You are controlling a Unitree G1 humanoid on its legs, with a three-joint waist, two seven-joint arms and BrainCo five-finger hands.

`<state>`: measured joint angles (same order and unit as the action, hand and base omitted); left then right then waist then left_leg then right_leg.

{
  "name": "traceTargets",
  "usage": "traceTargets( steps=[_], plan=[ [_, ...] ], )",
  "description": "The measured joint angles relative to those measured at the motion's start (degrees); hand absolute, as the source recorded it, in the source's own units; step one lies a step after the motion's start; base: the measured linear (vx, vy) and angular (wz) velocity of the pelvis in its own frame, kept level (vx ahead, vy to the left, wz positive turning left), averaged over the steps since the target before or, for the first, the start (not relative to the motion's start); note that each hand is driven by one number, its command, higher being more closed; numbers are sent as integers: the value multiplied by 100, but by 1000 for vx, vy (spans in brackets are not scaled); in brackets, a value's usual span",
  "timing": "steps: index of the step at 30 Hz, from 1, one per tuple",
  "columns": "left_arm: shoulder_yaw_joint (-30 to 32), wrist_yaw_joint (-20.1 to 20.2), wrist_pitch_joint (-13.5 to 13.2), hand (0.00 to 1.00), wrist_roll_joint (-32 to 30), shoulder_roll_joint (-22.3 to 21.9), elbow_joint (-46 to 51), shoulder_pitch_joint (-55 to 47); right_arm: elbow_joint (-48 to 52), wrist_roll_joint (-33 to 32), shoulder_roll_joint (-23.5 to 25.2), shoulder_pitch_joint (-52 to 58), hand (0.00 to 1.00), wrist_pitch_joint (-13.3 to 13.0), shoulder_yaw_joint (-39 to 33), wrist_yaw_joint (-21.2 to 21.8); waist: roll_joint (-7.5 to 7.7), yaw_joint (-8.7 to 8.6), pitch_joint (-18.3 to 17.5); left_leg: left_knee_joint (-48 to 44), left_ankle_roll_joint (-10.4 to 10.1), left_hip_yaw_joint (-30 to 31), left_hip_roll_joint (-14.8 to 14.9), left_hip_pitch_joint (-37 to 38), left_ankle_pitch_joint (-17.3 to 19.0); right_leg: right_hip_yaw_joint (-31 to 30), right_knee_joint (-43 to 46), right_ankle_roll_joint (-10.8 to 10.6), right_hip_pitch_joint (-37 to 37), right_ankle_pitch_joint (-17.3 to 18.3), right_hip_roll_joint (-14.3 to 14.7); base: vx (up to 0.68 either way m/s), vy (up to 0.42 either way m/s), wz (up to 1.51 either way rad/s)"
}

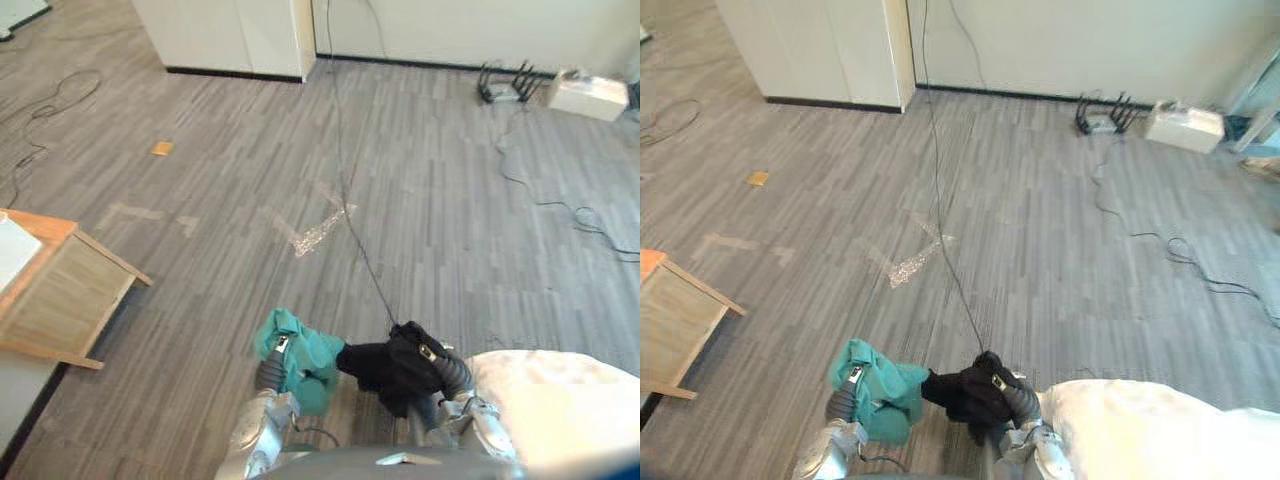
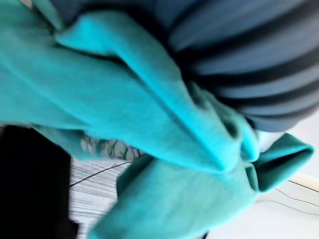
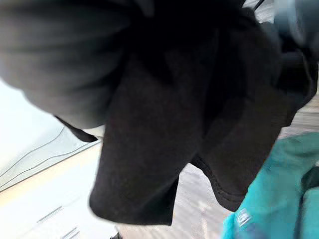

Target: Tidy the bed and pick cloth on bed and put in laundry

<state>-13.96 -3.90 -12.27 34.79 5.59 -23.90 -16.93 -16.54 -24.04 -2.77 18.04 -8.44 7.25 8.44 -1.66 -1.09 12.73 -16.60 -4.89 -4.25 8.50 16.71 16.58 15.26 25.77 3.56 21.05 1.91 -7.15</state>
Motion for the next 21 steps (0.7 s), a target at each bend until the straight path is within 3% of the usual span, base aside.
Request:
traceTargets(
  steps=[2,3,4,6,7,9,11,12,13,15,18,20,21],
  plan=[
    [-5,-12,-5,100,-2,-27,-6,-55,-10,0,18,-106,100,0,7,46,-13,16,-22,-1209,-12,56,295,-478,-535,154,138,120,-204,457,204,449,-366,5],
    [1,-11,-17,100,2,-41,-13,-66,-41,0,13,-139,100,2,4,64,-29,33,-19,-1682,-33,108,385,-710,-829,182,34,168,-325,506,298,333,-272,-1],
    [39,5,-57,100,5,-96,-62,-81,-75,5,-23,-204,100,11,-21,131,-119,65,27,-2747,-143,248,622,-1232,-1497,252,-372,217,-719,539,533,265,-176,1],
    [167,124,-111,100,5,-179,-69,-125,-76,3,-90,-256,100,15,-62,227,-195,86,61,-4512,-26,274,793,-2096,-1253,228,-922,192,-1323,508,841,313,-158,-12],
    [222,156,-146,100,9,-211,-68,-200,-86,0,-135,-256,100,14,-119,261,-162,188,73,-4852,-3,148,623,-2415,-1008,105,-1155,218,-1637,525,894,306,-130,-32],
    [223,207,-227,100,62,-247,-54,-286,-134,-6,-224,-273,100,8,-213,294,-130,252,106,-4500,-23,-64,261,-2727,-778,-61,-1477,270,-2008,558,914,285,-103,-51],
    [218,228,-292,100,168,-293,-30,-389,-209,-16,-298,-232,100,10,-274,379,-194,314,118,-3314,-38,-397,-101,-2930,-590,-232,-1769,321,-2377,591,917,360,-67,-57],
    [225,203,-356,100,295,-290,55,-473,-235,-14,-291,-176,100,11,-255,470,-202,323,116,-2219,-32,-676,-289,-2976,-571,-311,-1931,370,-2579,629,918,322,-20,-38],
    [225,193,-368,100,300,-288,69,-480,-232,-14,-290,-156,100,10,-249,487,-202,328,116,-1951,-30,-733,-332,-2976,-589,-310,-1962,340,-2621,618,916,341,-6,-26],
    [219,123,-388,100,424,-308,88,-490,-213,-13,-297,-18,100,10,-237,508,-217,336,96,-550,30,-1129,-467,-2948,-836,-254,-2156,203,-2831,674,928,353,19,4],
    [218,93,-389,100,531,-359,120,-357,-51,-1,-369,232,100,8,-241,516,-213,313,90,552,268,-2148,-465,-2968,-1337,40,-2426,32,-3309,775,941,489,73,35],
    [219,95,-388,100,649,-428,131,-295,-2,12,-495,246,100,6,-251,545,-209,341,0,640,692,-2700,-441,-2983,-1559,265,-2429,-365,-3584,1063,888,497,119,29],
    [220,95,-388,100,671,-439,131,-302,-4,16,-506,248,100,6,-255,545,-205,373,-74,634,813,-2690,-448,-2985,-1590,279,-2355,-442,-3608,1179,872,534,136,20]
  ],
)
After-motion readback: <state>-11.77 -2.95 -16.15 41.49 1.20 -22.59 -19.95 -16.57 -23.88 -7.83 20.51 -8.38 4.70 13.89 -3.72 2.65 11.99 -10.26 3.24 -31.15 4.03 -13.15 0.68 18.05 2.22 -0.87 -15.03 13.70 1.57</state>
